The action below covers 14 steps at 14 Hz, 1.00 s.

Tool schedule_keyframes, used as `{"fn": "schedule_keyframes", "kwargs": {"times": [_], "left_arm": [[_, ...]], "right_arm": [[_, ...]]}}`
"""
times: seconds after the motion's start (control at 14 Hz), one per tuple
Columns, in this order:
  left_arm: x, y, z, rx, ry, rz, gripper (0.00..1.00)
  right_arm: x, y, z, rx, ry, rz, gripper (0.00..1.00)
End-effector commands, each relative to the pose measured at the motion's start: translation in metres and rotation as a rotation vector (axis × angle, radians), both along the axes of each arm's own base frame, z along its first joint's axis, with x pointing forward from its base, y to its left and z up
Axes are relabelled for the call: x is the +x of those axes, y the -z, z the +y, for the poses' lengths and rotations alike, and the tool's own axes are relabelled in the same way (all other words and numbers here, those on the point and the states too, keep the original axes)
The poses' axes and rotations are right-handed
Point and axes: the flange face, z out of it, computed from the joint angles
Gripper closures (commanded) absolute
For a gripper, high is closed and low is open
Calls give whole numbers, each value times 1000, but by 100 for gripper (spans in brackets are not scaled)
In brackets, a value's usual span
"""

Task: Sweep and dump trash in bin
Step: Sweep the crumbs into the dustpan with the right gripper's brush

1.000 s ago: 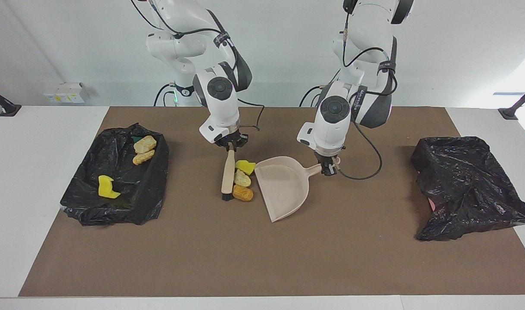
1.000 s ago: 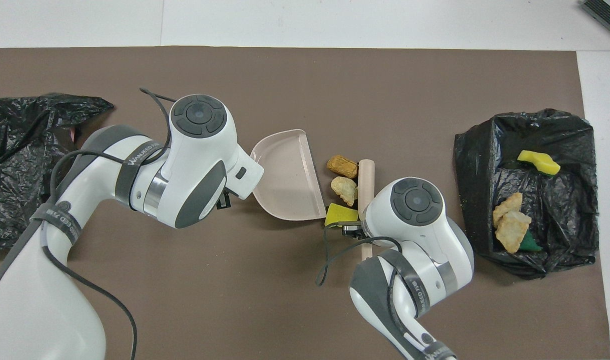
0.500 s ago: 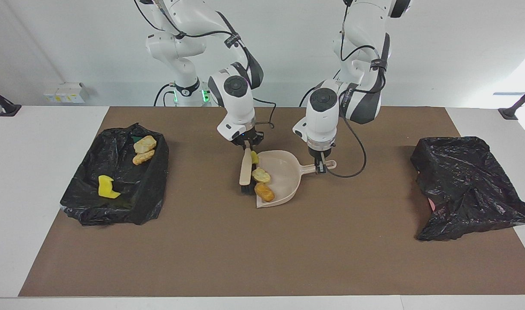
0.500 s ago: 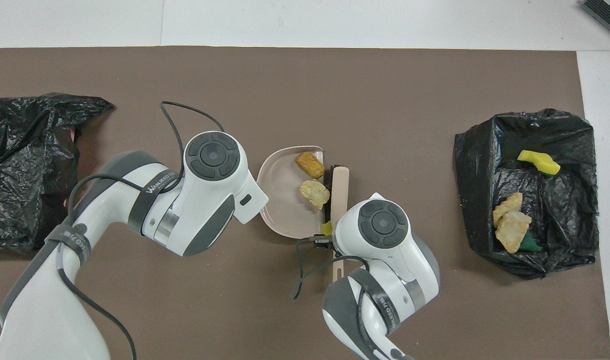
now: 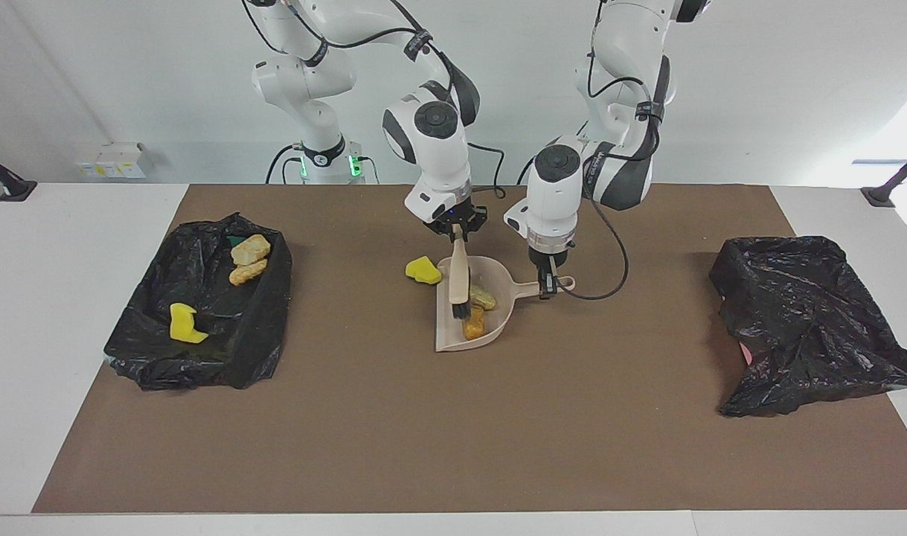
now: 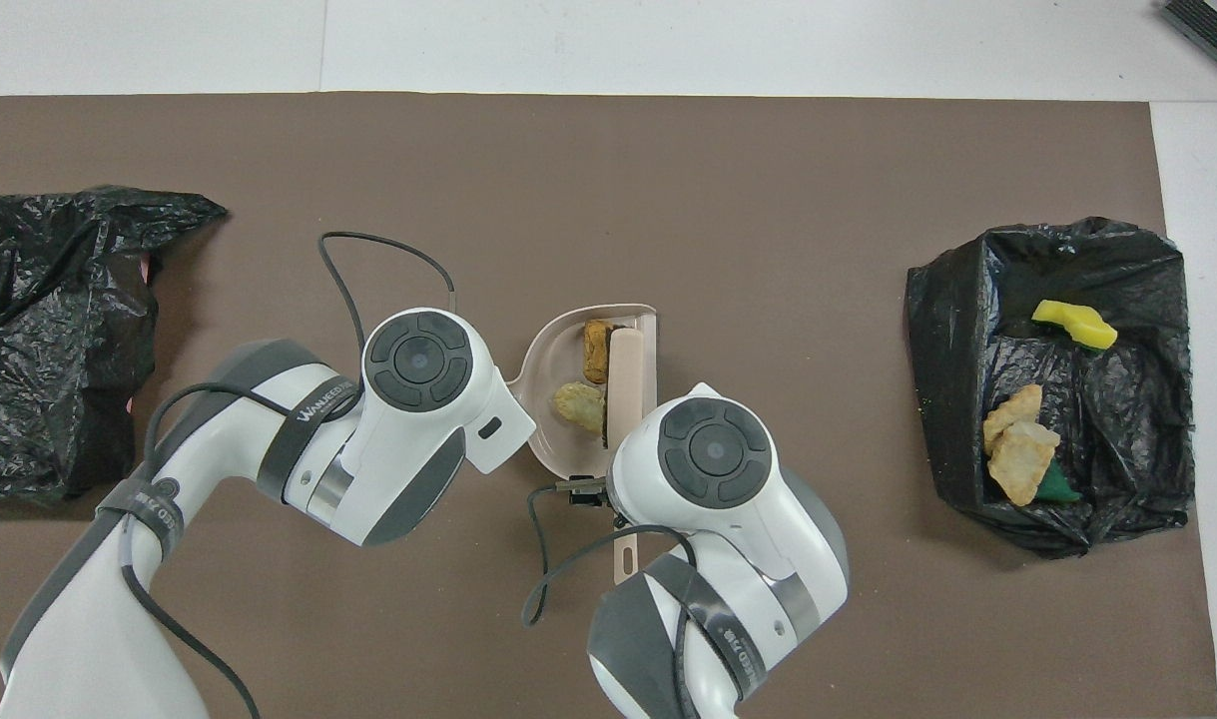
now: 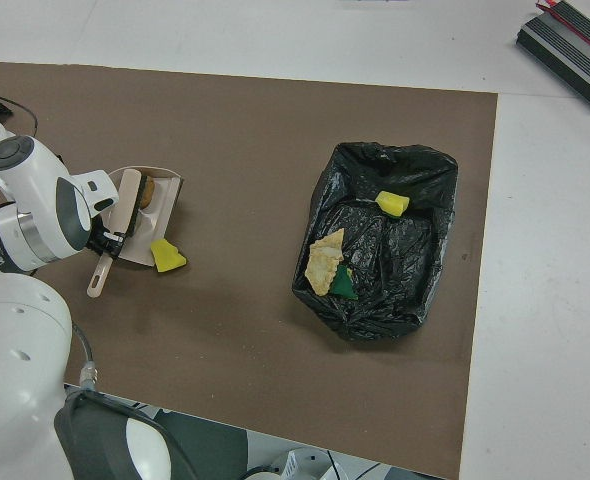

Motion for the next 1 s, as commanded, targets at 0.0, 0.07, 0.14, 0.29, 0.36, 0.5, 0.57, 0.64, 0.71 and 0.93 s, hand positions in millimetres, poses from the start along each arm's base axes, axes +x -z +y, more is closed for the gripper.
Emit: {"fn": "schedule_keyframes", "kwargs": {"times": [0.0, 0.07, 0.14, 0.29, 0.36, 0.5, 0.57, 0.64, 0.71, 0.93], "left_arm": [[-9, 0, 11, 13, 64, 2, 100], [-7, 0, 17, 25, 107, 21, 100], [-8, 1, 18, 37, 134, 41, 100], [-16, -1, 16, 55, 149, 66, 100], [-19, -1, 15, 59, 146, 71, 100], [-31, -1, 10, 69, 146, 82, 100], [-32, -1, 8, 69, 124, 79, 100], [-34, -1, 9, 72, 115, 81, 100], [-39, 0, 4, 77, 121, 88, 100], [-51, 6, 7, 80, 89, 86, 100]], "right_arm": [[3, -35, -33, -30, 38, 40, 100], [-3, -32, -50, -70, 42, 87, 100], [-11, -22, -64, -99, 53, 119, 100], [-47, -7, -86, -154, 52, 137, 100], [-65, 0, -89, -180, 54, 149, 100], [-92, 21, -82, -219, 38, 182, 100], [-97, 28, -80, -224, 25, 191, 100], [-98, 37, -78, -215, 13, 204, 100], [-102, 42, -68, -185, -13, 210, 100], [-103, 65, -32, -114, -76, 139, 100]]}}
